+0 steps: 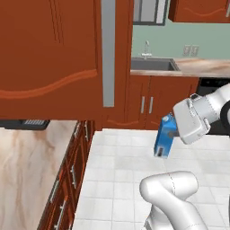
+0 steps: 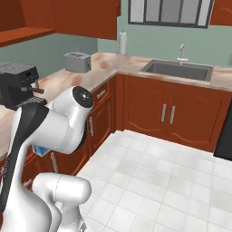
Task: Pick the milk from the counter and place it in the open cabinet.
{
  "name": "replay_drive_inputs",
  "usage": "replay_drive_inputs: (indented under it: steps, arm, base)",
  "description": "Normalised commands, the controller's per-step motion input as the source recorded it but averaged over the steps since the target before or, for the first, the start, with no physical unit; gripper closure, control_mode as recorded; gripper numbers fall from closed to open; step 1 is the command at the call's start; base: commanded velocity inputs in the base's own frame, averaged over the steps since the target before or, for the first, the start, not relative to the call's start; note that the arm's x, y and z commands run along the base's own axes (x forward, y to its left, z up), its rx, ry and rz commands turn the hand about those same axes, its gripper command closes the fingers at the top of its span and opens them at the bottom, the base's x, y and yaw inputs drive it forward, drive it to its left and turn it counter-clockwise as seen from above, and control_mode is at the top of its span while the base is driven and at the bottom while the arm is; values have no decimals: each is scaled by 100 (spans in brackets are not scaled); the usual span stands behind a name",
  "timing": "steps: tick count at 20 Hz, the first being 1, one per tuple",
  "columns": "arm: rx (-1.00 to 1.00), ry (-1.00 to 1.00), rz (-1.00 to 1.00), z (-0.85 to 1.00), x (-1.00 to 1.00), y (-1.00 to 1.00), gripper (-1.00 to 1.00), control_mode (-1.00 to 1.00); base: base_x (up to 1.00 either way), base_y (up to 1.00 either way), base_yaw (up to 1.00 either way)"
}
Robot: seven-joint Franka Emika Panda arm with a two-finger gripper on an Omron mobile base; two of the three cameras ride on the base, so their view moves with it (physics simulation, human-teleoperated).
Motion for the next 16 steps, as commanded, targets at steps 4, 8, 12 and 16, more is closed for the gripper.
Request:
replay_drive_inputs:
  steps: [4,8,12,16]
  arm:
    - [0,0,0,0,0,0,100,100]
    - [0,0,0,0,0,0,100,100]
    - [0,0,0,0,0,0,100,100]
    - [0,0,0,0,0,0,100,100]
  base:
    - [62,-32,6]
    - [65,-29,8]
    - [64,-27,14]
    - [60,-24,26]
